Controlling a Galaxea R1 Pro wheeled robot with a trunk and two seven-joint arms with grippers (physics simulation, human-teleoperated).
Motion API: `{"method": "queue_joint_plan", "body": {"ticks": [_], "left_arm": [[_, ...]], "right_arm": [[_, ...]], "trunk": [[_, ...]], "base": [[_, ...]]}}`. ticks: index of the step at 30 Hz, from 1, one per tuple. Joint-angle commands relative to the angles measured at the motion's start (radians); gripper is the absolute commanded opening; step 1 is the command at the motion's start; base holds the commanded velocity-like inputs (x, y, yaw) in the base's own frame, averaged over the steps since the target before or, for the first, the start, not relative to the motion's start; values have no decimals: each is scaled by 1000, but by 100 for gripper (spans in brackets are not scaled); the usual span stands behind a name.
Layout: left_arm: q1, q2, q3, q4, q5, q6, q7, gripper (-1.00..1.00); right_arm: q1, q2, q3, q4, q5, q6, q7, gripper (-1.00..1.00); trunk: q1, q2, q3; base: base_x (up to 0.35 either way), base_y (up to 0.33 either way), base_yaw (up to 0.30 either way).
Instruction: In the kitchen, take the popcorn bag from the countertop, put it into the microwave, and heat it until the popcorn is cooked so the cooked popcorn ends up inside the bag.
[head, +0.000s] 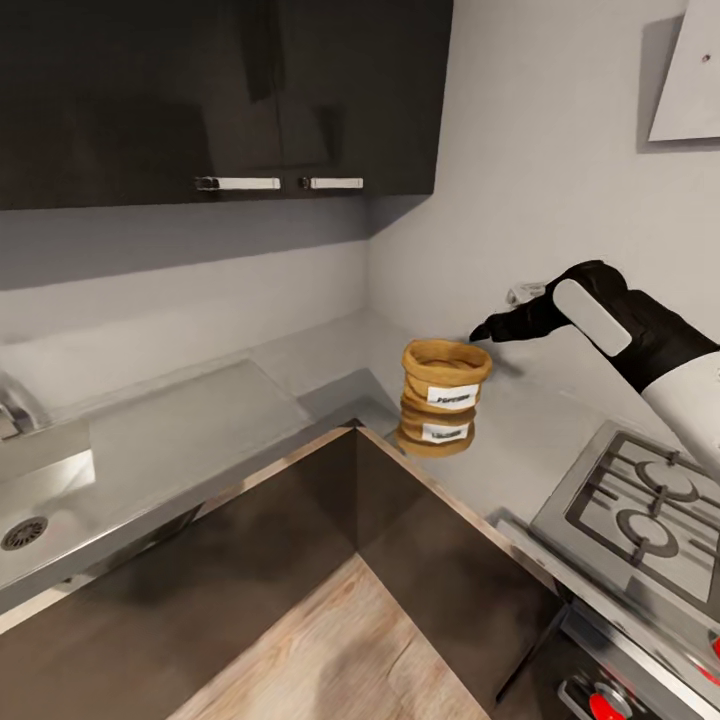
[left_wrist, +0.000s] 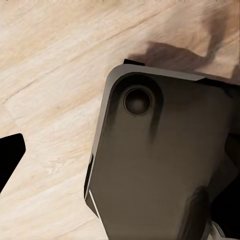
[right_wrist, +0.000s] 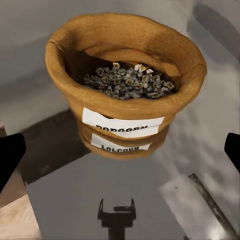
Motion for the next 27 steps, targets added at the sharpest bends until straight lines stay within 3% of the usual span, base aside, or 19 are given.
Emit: {"method": "queue_joint_plan", "body": {"ticks": [1, 4, 8, 9, 14, 18, 27], "left_arm": [[0, -1, 2, 0, 1, -2, 0, 100], [0, -1, 1, 0, 1, -3, 0, 100], [0, -2, 1, 0, 1, -2, 0, 100], [0, -2, 1, 0, 1, -3, 0, 100], [0, 0, 2, -5, 1, -3, 2, 100], [0, 0, 2, -6, 1, -3, 0, 100], [0, 0, 2, -5, 1, -3, 0, 100]], "right_arm": [[-2, -1, 8, -1, -12, 1, -10, 100], [-2, -15, 16, -1, -13, 1, -10, 100], [-2, -53, 180, -1, -15, 1, 0, 100], [-2, -69, 203, -1, -14, 1, 48, 100], [10, -64, 188, 2, -12, 1, 26, 100], [7, -83, 165, -7, 15, 1, 33, 100], [3, -85, 115, -14, 70, 1, 35, 100]], "trunk": [[0, -1, -1], [0, -1, -1], [0, -1, -1], [0, -1, -1], [0, -1, -1], [0, -1, -1], [0, -1, -1]], "base": [[223, 0, 0], [138, 0, 0], [41, 0, 0], [79, 0, 0], [0, 0, 0], [0, 0, 0], [42, 0, 0]]}}
